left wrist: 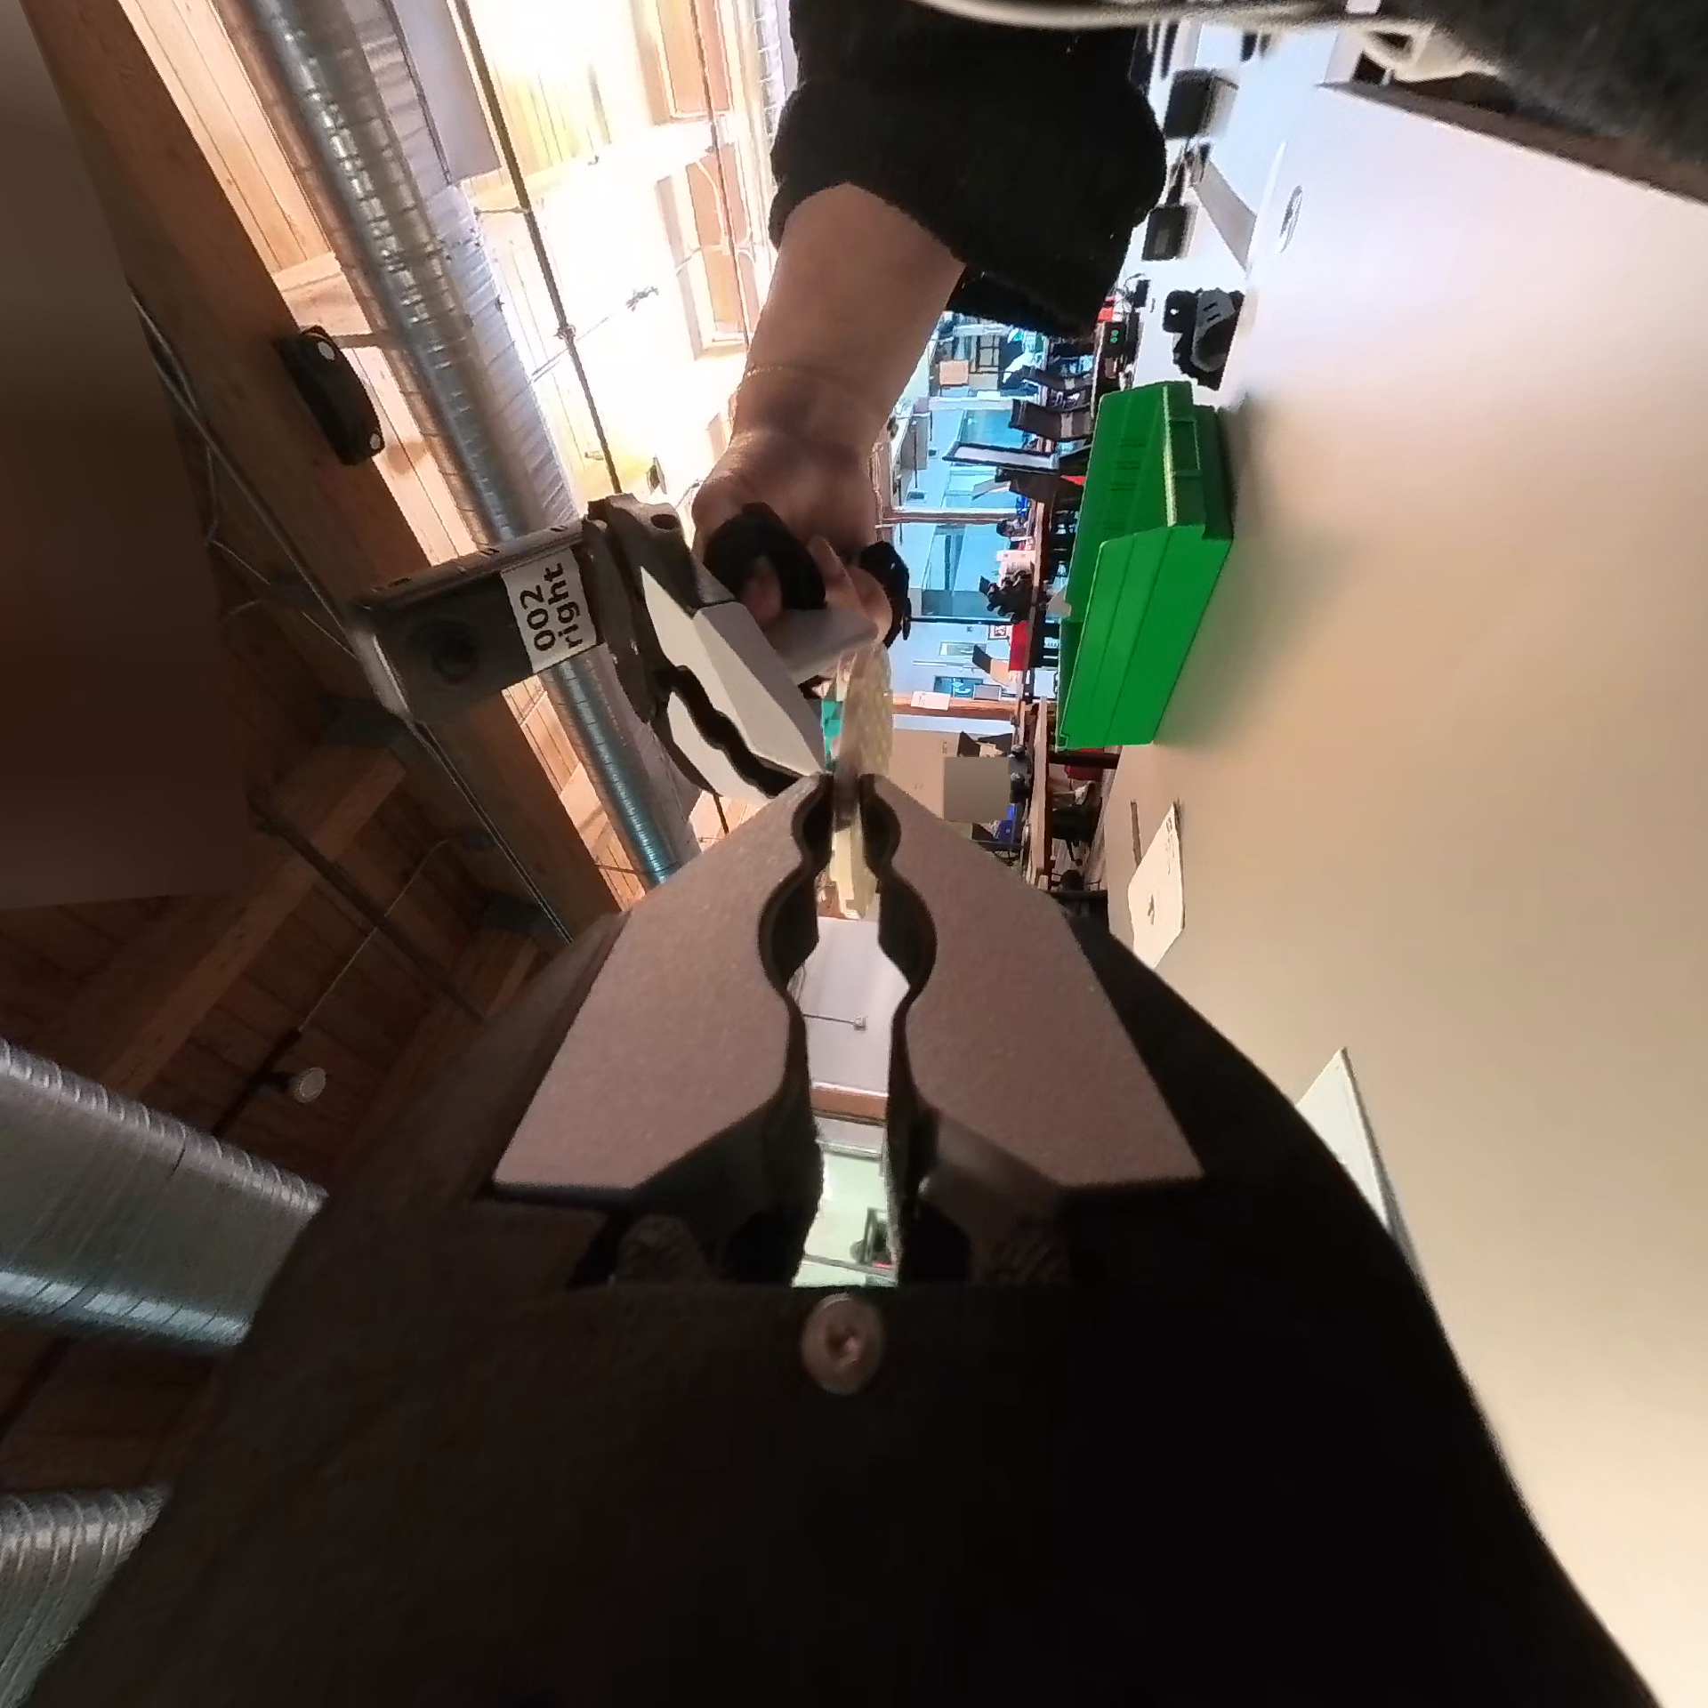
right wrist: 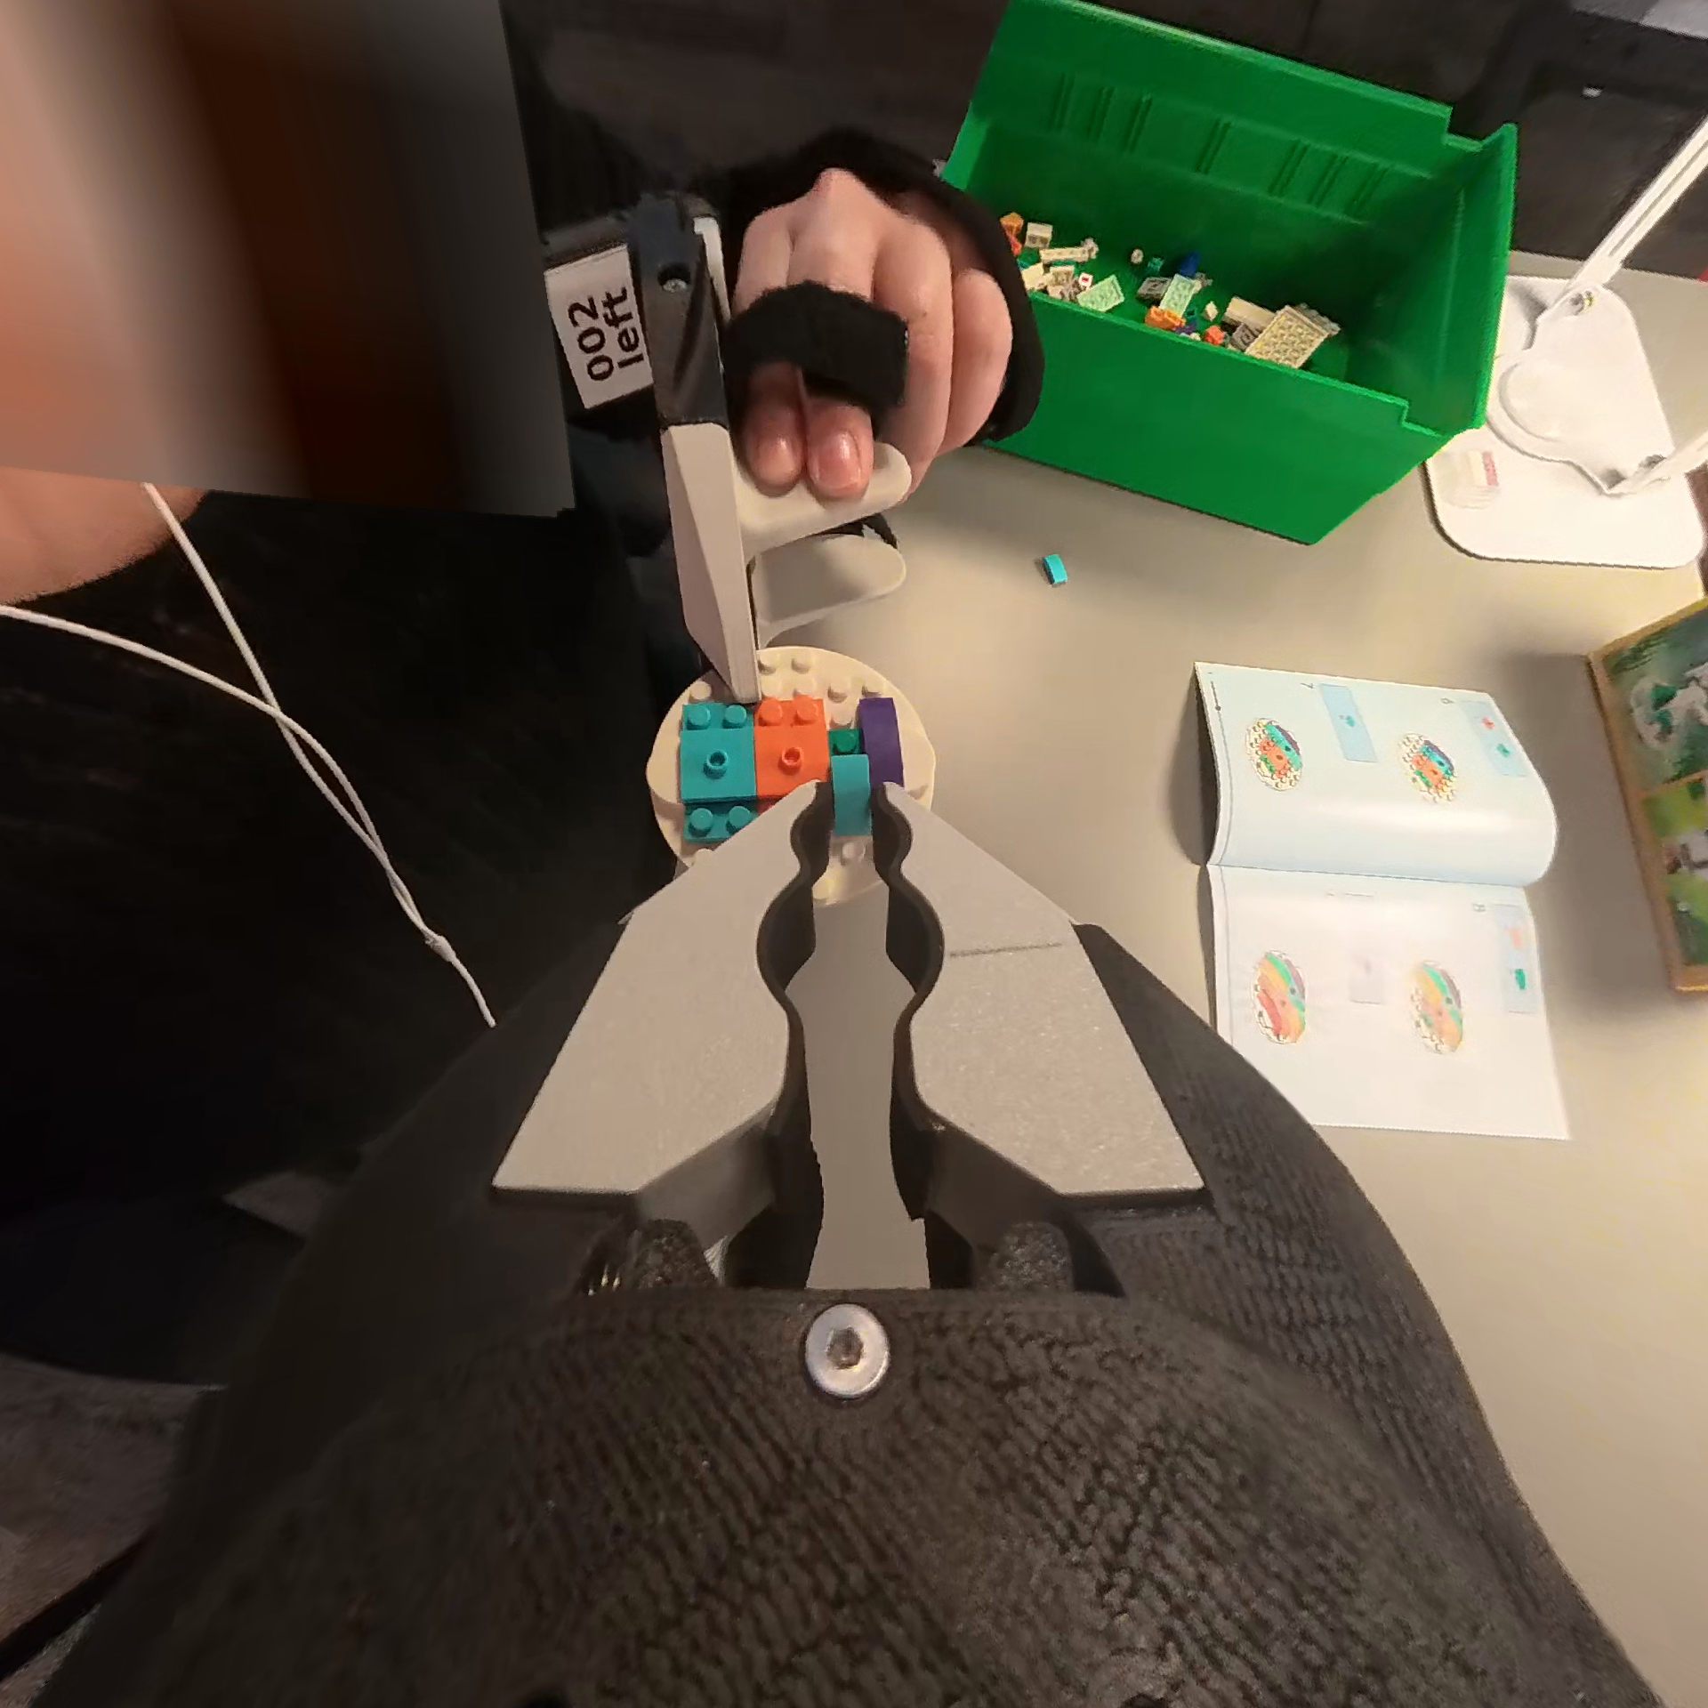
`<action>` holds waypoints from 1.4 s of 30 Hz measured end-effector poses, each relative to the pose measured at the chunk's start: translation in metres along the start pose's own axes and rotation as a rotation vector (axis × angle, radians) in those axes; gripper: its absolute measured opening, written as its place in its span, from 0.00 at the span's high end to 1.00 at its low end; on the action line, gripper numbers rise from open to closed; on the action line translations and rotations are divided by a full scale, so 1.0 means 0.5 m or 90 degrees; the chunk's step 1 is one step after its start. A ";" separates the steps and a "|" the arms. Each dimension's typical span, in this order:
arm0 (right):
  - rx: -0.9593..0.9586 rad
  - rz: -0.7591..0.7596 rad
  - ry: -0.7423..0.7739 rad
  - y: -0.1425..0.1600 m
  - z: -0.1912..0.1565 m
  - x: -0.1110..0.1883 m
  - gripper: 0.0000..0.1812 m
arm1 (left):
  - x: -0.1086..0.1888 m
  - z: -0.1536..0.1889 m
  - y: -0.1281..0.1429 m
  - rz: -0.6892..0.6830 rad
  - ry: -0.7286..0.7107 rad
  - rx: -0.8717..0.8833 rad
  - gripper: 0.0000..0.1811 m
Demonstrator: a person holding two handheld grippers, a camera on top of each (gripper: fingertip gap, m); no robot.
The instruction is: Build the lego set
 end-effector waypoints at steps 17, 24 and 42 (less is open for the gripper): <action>0.602 -0.089 0.280 0.052 -0.032 -0.022 0.60 | 0.002 -0.003 0.036 -0.039 -0.003 0.003 0.98; 0.732 -0.095 0.332 0.051 -0.048 -0.042 0.81 | 0.000 -0.005 0.031 -0.029 -0.006 0.007 0.98; 0.727 -0.102 0.312 0.052 -0.054 -0.045 0.96 | 0.002 0.001 0.019 -0.016 0.005 0.020 0.97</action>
Point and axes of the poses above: each gripper's, where its closed fingertips meet, x back along the fingers, y out of its underside, z = x × y across the jaws, the point moved 6 cm from there along x, back along the fingers, and after that the axes turned 14 degrees about z, right-handed, at the moved point
